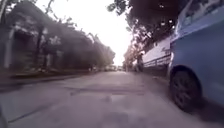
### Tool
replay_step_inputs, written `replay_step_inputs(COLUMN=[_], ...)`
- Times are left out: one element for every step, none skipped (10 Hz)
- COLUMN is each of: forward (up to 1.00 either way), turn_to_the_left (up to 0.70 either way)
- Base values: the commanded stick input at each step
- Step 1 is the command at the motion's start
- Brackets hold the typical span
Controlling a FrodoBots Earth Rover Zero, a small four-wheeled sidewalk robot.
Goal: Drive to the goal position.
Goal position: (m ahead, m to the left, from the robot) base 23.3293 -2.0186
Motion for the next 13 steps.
replay_step_inputs(forward=[0.70, 0.70, 0.70, 0.70, 0.70, 0.70, 0.70, 0.70, 0.70, 0.70, 0.70, 0.70, 0.70], turn_to_the_left=[0.00, -0.08, -0.28, -0.35, -0.35, -0.35, -0.35, -0.35, -0.35, -0.35, -0.35, -0.35, -0.35])
